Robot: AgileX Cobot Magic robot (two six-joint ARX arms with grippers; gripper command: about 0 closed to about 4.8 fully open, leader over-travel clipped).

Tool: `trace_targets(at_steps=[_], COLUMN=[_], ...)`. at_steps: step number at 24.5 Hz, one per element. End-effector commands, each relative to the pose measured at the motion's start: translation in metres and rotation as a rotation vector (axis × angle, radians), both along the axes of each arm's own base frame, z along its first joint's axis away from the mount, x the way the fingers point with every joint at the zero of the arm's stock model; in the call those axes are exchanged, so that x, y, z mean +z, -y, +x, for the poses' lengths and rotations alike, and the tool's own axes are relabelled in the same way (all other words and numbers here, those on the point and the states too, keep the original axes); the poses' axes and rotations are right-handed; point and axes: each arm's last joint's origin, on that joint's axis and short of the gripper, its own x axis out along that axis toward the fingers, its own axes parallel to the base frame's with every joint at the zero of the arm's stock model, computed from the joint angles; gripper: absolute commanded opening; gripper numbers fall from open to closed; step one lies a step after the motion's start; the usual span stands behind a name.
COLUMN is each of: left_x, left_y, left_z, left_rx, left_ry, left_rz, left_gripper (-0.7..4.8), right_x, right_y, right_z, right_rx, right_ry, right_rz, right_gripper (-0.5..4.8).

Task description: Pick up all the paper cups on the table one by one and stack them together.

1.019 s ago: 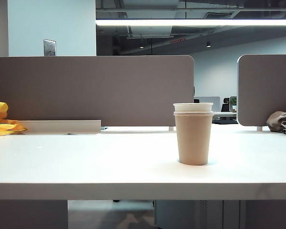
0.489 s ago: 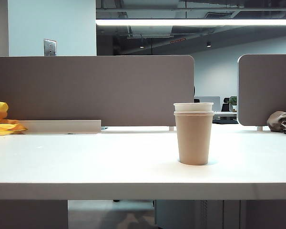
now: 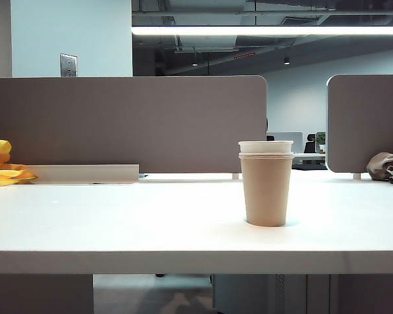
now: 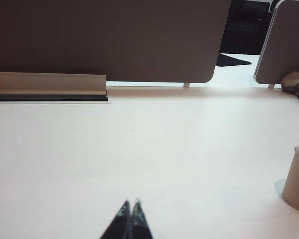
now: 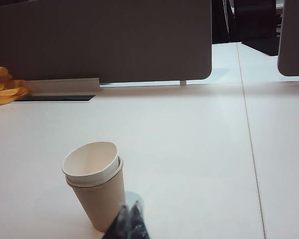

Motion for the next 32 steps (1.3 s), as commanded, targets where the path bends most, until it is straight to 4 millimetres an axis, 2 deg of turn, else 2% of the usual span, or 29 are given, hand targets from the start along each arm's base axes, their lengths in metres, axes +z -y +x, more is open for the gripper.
trace_targets(at_steps=[1,20,27,32], left_x=[0.004,0.003,0.002,0.002], left_y=[0.0,0.0,0.0,0.0], left_z=[0.0,0.0,0.0,0.0], left_rx=[0.003,0.002,0.001,-0.006], left_ry=[0.024,0.02,0.012,0.008], left_rz=[-0.013,-0.012,-0.009,-0.008], left_gripper=[-0.05,-0.05,-0.05,-0.05], right_x=[0.002,0.001,-0.022,-0.025], right_y=[0.0,0.0,-0.002,-0.002], right_z=[0.0,0.0,0.005,0.005], right_rx=[0.002,0.001,0.002,0.002], right_ry=[0.015,0.007,-0.031,-0.038], right_rz=[0.011,0.008,-0.009,-0.012], right_gripper=[0.0,0.0,0.0,0.0])
